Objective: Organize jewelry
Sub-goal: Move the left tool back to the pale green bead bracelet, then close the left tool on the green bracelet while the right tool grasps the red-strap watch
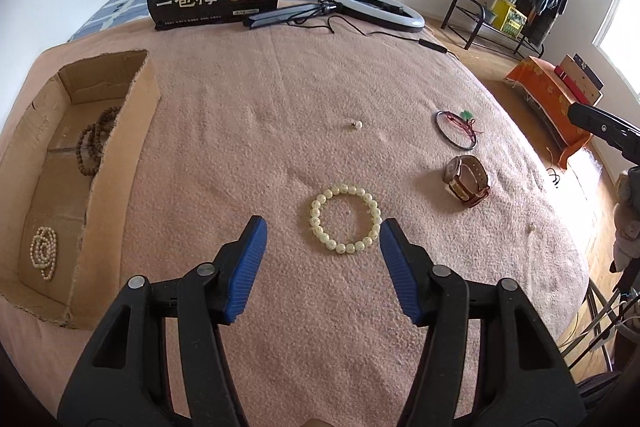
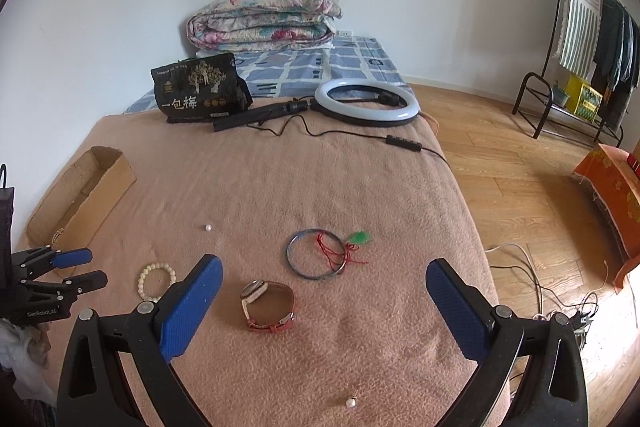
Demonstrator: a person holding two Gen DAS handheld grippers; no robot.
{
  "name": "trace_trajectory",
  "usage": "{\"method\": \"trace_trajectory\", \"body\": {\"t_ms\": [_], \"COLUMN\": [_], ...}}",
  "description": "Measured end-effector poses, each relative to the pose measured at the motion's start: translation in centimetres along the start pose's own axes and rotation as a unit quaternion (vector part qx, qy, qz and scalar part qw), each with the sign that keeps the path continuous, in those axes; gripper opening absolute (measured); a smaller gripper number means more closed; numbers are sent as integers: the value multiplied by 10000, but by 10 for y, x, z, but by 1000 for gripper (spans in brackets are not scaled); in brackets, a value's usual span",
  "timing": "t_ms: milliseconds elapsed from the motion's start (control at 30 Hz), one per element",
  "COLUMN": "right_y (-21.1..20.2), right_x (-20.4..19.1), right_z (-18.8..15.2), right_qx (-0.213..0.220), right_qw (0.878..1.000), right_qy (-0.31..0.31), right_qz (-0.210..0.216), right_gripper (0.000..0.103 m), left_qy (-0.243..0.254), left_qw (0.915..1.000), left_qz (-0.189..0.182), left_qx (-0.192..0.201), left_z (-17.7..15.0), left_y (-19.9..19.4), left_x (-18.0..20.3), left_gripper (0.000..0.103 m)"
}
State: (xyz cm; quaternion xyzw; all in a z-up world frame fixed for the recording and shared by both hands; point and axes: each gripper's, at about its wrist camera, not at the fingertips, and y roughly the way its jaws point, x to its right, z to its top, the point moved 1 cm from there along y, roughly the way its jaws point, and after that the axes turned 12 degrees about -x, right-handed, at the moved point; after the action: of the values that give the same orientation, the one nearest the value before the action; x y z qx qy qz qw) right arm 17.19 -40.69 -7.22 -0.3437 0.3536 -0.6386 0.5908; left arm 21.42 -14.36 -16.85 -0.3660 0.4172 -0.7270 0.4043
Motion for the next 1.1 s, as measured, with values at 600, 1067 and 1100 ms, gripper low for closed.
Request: {"method": "trace_trajectory", "body": {"t_ms": [600,1067,1100], "right_y": [85,122,124], "right_x": [2,-7,-8], "right_z": [-11,-13,-14], "right_qx": [-1246,-1783,-1812], "right_qw": [9889,9788,9784], "right_qy": [203,219,210], "right_qz": [783,980,976], "right_gripper": [53,33,33], "left_qy": [-63,-130,-148], "left_qw": [9988,9983,9983], "left_qz": [5,129,143], "left_qx": [-480,-551,-547], "left_z": [14,20,21], "left_y": [56,73,74], "left_x": [-2,-7,-8], "left_gripper": [27,10,9]}}
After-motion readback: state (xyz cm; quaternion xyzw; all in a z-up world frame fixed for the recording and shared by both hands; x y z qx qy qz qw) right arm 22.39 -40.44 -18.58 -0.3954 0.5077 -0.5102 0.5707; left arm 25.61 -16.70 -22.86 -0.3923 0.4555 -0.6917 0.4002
